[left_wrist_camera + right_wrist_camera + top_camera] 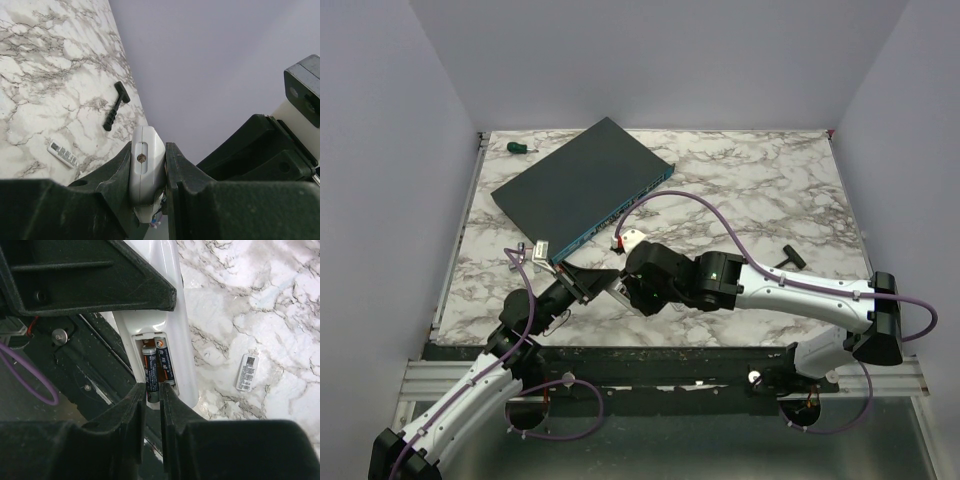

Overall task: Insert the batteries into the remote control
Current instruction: Load the battery into the remote control.

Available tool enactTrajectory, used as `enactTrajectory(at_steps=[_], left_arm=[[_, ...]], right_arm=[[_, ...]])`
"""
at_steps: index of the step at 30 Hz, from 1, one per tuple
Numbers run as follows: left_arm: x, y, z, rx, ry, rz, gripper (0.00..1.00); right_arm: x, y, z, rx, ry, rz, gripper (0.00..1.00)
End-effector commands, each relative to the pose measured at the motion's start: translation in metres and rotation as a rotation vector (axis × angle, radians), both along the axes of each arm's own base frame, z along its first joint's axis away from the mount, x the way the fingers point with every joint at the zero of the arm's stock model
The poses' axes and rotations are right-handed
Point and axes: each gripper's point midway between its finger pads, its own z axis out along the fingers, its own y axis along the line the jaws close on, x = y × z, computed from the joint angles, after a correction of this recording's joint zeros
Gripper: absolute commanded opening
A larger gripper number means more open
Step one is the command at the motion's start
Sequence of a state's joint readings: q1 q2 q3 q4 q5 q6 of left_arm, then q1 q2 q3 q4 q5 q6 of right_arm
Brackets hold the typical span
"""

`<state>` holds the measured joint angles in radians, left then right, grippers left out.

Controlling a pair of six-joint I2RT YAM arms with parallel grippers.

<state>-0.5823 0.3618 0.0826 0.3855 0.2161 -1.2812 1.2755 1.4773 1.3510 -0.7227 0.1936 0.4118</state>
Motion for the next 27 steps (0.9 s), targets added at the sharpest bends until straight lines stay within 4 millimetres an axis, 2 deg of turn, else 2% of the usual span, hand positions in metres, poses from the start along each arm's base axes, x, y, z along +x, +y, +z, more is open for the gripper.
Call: enactTrajectory(at_steps=[1, 8, 15, 20, 24, 27], left_arm=[[0.001, 0.003, 0.005, -0.026, -0.01, 0.015, 0.0], [0.001, 0.001, 0.003, -0.025, 0.007, 0.004, 0.0], [0.002, 0.0, 0.001, -0.019, 0.019, 0.003, 0.0], [0.002, 0.0, -0.001, -0.015, 0.026, 0.005, 0.0], [0.002, 0.0, -0.003, -0.009, 0.035, 0.004, 0.0], [0.001, -0.001, -0.004, -0.007, 0.043, -0.003, 0.0]], right_arm=[[0.003, 0.004, 0.007, 0.005, -0.033, 0.013, 0.24], [0.004, 0.006, 0.01, 0.026, -0.045, 0.021, 0.26], [-0.002, 0.016, 0.026, 0.117, -0.037, 0.053, 0.31], [-0.003, 0.018, 0.029, 0.134, -0.037, 0.056, 0.34], [0.001, 0.017, 0.046, 0.186, -0.072, 0.043, 0.35], [0.017, 0.007, 0.067, 0.251, -0.168, -0.03, 0.37]])
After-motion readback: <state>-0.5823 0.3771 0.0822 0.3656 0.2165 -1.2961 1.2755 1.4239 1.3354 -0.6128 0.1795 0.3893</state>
